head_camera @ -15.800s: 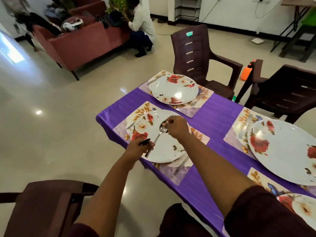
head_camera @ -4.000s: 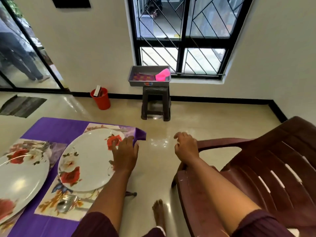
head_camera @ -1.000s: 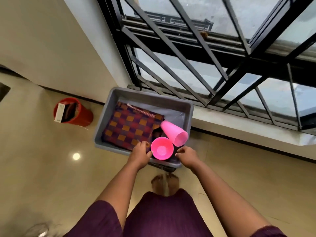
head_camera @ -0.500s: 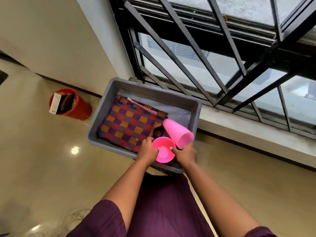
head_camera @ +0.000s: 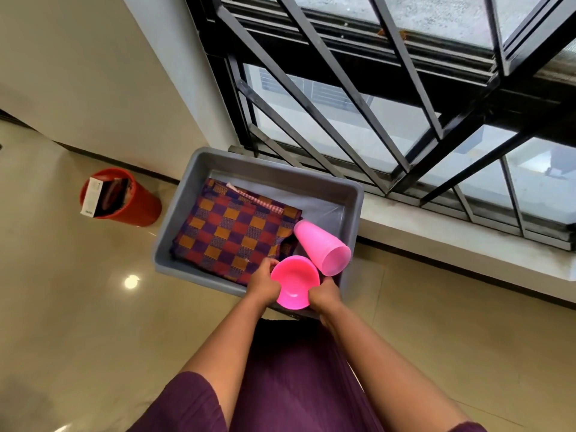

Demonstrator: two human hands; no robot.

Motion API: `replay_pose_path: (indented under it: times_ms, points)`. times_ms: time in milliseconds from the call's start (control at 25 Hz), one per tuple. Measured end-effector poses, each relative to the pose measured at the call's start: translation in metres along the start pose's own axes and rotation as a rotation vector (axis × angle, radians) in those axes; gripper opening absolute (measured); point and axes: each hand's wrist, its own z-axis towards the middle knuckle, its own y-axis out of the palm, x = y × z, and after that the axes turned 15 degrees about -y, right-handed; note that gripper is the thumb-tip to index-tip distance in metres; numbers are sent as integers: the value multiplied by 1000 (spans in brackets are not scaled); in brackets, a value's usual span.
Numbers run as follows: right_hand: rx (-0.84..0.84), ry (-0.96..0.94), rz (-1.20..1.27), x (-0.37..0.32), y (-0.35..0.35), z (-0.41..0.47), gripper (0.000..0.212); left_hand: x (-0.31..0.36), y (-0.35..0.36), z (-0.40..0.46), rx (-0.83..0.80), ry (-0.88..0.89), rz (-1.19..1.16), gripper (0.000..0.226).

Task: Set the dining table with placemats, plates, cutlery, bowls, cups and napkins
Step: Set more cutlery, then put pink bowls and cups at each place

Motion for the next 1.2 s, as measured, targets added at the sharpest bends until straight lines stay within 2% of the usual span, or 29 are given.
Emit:
replay_pose_path:
  times_ms: [160,320,520,600,920,1040,1200]
  points:
    - [-29,0,27,-12,-8,-21,50,0,-9,-19,-38,2,-87,64]
    - [-60,1,3,-25,-17,-42,52,3,-23,-41,-115,-63,-95,67]
    - [-120,-57,-29,-48,-29,-66,57,13,-43,-74,-221,-81,-188,59]
    - [-135,-83,-43,-56,-36,-72,53,16,-49,-88,-250,-79,-226,58]
    - [-88,-280,-148,-102,-51,-100,30,21,-78,-127,-265,-18,-270,95]
    - [-116,-382,-182,-118,-45,-112,23,15,-97,-136,-280,-14,-354,90]
    - [-134,-492,-199,-140,-31,-125,18,0,-119,-152,-296,-26,-525,67]
